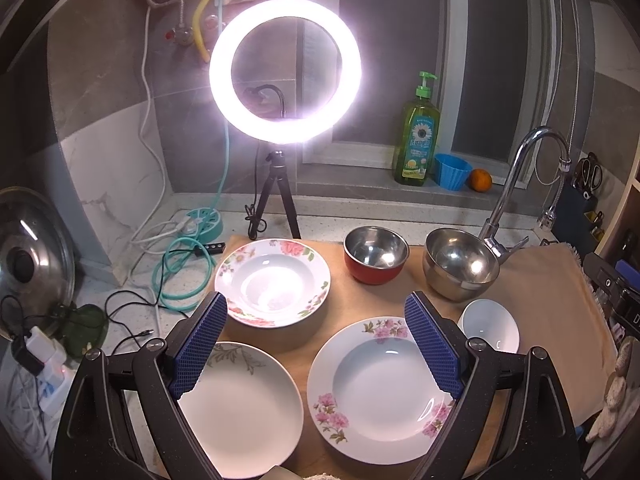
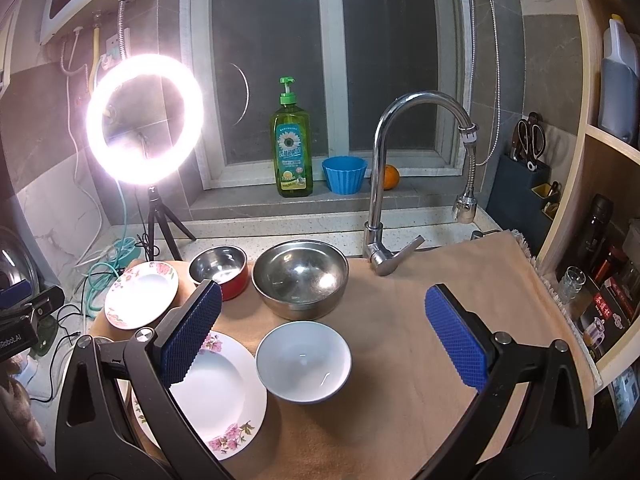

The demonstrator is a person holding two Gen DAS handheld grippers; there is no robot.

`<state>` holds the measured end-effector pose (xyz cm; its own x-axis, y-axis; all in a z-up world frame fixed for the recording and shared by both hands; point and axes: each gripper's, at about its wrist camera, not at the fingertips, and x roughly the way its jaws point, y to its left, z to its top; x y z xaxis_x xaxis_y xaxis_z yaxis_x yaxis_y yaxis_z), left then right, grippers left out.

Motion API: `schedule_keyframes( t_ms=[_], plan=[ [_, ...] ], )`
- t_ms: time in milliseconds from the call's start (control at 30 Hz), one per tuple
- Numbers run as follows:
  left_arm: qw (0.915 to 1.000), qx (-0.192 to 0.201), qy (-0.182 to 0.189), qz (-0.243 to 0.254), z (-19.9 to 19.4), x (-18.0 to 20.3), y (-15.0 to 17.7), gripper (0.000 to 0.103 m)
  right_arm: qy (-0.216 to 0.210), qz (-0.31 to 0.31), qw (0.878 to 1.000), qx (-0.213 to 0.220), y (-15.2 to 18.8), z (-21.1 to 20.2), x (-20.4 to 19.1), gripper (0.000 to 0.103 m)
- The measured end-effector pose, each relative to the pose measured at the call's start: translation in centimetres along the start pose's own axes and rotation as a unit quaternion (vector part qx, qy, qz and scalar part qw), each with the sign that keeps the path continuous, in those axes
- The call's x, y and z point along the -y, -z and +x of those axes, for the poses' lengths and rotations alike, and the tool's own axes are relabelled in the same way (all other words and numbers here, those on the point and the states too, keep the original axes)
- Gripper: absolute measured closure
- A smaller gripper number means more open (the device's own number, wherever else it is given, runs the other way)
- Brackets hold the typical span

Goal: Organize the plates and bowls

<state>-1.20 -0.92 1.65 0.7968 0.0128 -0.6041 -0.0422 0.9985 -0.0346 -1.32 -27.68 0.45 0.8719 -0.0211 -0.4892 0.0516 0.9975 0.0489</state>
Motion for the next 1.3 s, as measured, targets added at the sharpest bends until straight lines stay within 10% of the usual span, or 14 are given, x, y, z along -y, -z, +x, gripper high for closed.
schedule_keyframes(
  t_ms=[1300],
  plan=[
    [0.9999,-0.010,0.003,0.003,0.84,0.01,0.05,0.012,-0.001,0.003,1.000,-0.012,0.44,1.05,0.18,0.000]
  ],
)
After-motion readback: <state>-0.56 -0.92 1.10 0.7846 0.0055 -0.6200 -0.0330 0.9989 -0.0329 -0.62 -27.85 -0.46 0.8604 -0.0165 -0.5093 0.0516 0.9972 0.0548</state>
